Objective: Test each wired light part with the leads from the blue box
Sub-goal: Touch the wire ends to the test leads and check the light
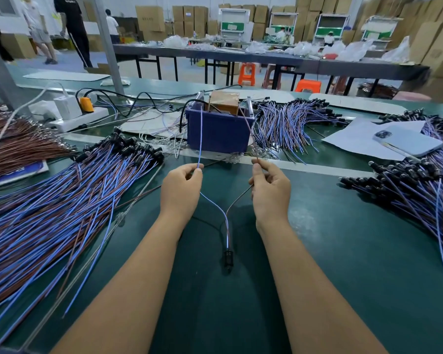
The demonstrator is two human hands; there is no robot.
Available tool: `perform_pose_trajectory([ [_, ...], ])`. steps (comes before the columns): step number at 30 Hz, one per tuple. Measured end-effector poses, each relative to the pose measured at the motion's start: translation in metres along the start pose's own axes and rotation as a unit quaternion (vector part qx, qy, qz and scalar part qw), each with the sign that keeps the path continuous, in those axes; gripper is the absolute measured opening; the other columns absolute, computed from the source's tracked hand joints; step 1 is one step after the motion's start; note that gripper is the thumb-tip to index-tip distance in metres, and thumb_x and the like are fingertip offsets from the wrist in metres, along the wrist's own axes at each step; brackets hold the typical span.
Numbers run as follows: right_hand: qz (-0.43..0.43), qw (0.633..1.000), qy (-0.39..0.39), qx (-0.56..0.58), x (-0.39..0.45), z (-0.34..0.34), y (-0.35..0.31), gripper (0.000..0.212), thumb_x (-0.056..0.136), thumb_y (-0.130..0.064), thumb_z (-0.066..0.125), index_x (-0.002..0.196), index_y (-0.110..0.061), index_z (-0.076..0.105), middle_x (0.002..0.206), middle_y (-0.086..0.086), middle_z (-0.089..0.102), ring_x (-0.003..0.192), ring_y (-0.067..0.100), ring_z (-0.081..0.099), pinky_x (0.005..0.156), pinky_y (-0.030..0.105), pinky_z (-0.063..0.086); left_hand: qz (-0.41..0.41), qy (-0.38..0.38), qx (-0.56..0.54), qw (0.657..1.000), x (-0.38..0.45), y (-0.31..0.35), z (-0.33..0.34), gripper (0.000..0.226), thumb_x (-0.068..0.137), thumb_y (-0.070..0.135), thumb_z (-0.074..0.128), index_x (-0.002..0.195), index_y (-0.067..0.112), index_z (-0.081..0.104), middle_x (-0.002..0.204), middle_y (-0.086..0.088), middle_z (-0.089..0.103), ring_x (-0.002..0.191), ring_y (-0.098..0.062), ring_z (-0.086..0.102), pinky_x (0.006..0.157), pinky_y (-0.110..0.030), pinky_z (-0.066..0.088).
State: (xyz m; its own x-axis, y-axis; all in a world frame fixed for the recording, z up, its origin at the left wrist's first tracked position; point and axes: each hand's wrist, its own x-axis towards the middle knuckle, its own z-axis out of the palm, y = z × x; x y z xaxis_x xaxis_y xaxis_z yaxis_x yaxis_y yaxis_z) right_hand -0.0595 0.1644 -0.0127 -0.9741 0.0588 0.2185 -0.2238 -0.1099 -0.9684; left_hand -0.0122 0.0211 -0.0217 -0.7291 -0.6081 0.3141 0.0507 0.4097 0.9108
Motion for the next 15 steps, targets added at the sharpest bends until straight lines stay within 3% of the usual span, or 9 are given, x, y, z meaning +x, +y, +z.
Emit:
perform_pose_trajectory([
  [3, 0.013, 1.000, 0.013, 0.017, 0.0015, -0.0017, -0.0002, 0.016, 0.097, -0.014, 0.055, 0.104, -0.019, 0.069, 0.063, 0.002, 0.051, 0.052, 0.011, 0.041, 0.053, 0.026, 0.034, 0.005, -0.009, 0.003, 1.000, -0.0004, 0.0003, -0.0010, 0.019, 0.094, 0.021, 0.054, 0.086, 0.033, 0.067, 0.053, 0.008, 0.043, 0.050, -0.013, 0.034, 0.053, -0.030, 0.030],
  [8, 0.023, 1.000, 0.011, 0.016, 0.0027, -0.0008, -0.0002, 0.015, 0.097, -0.014, 0.055, 0.102, -0.020, 0.069, 0.063, 0.003, 0.052, 0.048, 0.012, 0.040, 0.050, 0.026, 0.035, 0.001, -0.008, -0.005, 1.000, 0.0003, 0.0005, 0.0001, 0.017, 0.093, 0.022, 0.055, 0.092, 0.032, 0.068, 0.055, 0.008, 0.052, 0.056, -0.013, 0.044, 0.057, -0.029, 0.038],
  [15, 0.033, 0.999, 0.004, 0.014, 0.0040, 0.0007, 0.0013, 0.019, 0.097, -0.014, 0.055, 0.094, -0.029, 0.066, 0.062, 0.001, 0.052, 0.046, 0.009, 0.041, 0.046, 0.022, 0.037, -0.008, -0.010, -0.004, 1.000, 0.0029, -0.0035, 0.0023, 0.018, 0.092, 0.023, 0.055, 0.094, 0.034, 0.069, 0.056, 0.008, 0.051, 0.055, -0.012, 0.043, 0.056, -0.029, 0.038],
])
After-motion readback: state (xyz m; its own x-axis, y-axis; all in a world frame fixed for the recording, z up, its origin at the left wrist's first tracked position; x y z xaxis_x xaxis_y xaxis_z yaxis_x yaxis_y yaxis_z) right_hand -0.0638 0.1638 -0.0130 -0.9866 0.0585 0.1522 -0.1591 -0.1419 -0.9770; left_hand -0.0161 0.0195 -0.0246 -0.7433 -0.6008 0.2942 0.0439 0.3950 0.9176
